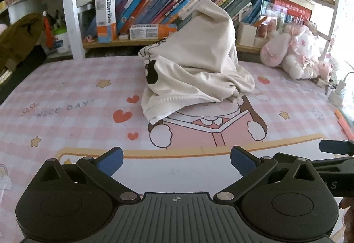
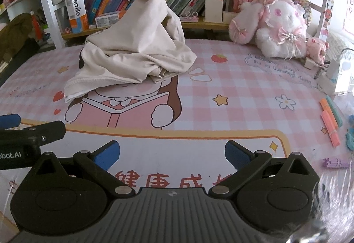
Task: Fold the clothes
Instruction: 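Move both grippers toward the crumpled cream T-shirt heap, then grasp the cream T-shirt with the left gripper while the right gripper grasps it too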
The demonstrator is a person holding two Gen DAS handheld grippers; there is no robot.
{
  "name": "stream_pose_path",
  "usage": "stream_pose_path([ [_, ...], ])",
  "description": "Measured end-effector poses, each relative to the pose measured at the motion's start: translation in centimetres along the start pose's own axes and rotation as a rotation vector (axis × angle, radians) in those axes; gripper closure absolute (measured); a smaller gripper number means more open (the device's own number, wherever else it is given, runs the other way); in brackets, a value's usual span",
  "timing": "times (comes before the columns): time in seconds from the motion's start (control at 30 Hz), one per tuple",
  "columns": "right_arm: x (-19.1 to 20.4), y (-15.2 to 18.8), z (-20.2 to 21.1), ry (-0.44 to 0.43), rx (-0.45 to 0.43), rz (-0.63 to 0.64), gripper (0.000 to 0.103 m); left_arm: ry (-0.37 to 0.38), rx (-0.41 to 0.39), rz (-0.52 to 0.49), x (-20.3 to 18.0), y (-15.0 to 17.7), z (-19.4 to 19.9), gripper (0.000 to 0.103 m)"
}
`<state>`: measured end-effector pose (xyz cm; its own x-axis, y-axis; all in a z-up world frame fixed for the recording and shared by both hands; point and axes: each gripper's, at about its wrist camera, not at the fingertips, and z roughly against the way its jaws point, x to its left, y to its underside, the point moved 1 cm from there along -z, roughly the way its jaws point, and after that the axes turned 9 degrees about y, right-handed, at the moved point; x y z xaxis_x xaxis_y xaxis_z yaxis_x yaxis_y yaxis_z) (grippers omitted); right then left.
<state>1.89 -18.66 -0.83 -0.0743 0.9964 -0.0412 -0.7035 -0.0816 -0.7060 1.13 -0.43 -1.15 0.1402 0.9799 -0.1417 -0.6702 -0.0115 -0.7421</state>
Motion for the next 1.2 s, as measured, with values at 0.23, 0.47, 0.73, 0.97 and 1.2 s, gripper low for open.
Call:
stream_pose_path([
  [0.23,-0.3,0.4,-0.8,0.002,0.011,-0.005,0.001,0.024,0.024,-0.026,-0.7,0.4,-0.7,0.000],
  [0.47,-1.0,0.9,-1.4,-0.022,0.015,-0.026,0.001,-0.036,0.018,-0.050,-1.4,0.3,-0.9,0.000],
  [0.73,-2.9,0.6,-1.5,-0.016,-0.046,-0.072,0.001,-0.059,0.096,-0.065,-0.4,-0.4,-3.7,0.000],
  [0.97,-4.5,0.9,-2.1,-0.024,-0.016,-0.045,0.001,-0.157,0.071,-0.103,0.9,-1.9,-6.8,0.000],
  [1.2,-5.2,0.8,-1.6,-0.036,-0.077,0.081,0.001,-0.147,-0.009,-0.069,0.8,-4.5,-6.8,0.023],
])
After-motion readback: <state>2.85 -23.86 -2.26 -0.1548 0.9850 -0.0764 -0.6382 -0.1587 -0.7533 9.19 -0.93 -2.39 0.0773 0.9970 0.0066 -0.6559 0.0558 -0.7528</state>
